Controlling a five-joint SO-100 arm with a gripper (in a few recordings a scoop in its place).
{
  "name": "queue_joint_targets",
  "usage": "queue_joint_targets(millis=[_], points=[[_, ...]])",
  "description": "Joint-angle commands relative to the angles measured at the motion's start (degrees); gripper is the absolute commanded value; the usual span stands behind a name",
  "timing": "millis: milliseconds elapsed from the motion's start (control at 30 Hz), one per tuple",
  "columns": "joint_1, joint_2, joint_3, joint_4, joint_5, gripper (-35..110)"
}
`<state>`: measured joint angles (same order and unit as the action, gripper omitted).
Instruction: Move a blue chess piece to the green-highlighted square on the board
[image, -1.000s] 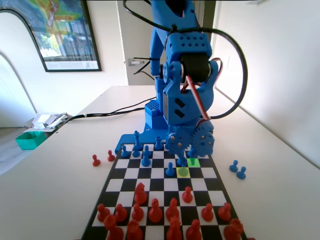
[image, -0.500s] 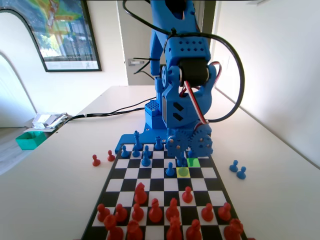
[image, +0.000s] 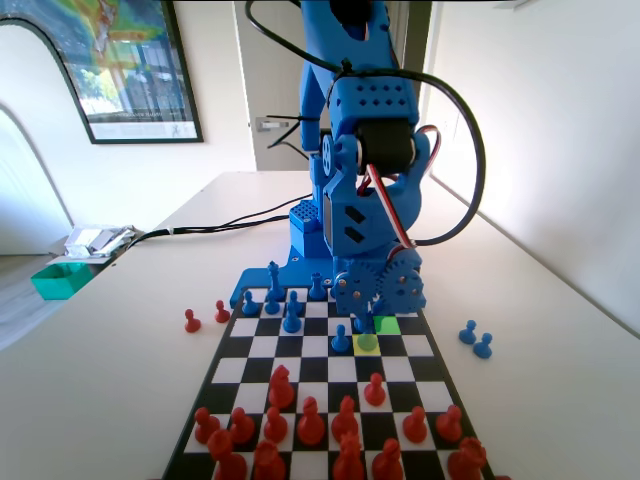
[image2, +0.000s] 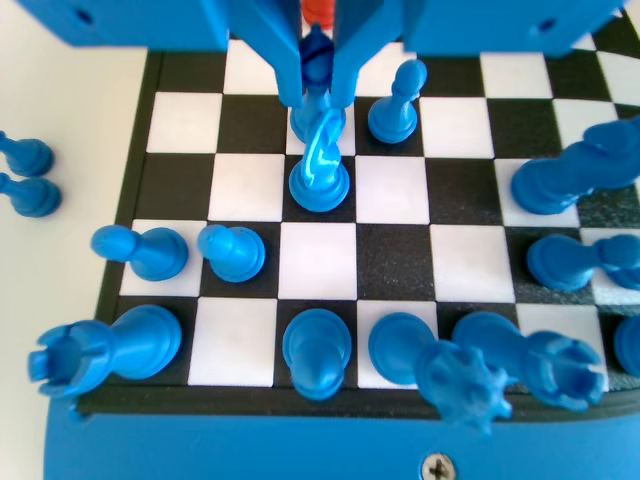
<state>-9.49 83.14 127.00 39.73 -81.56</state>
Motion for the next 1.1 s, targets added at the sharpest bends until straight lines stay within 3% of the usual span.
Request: queue_joint_targets(millis=[0, 533, 1067], points=[[-0.2, 1.7, -0.1, 0.6, -0.7, 1], [-3.7, 4.1, -9.0, 9.1, 4.0, 1], [-12.0, 6.7, -2.9, 8.9, 8.5, 1]])
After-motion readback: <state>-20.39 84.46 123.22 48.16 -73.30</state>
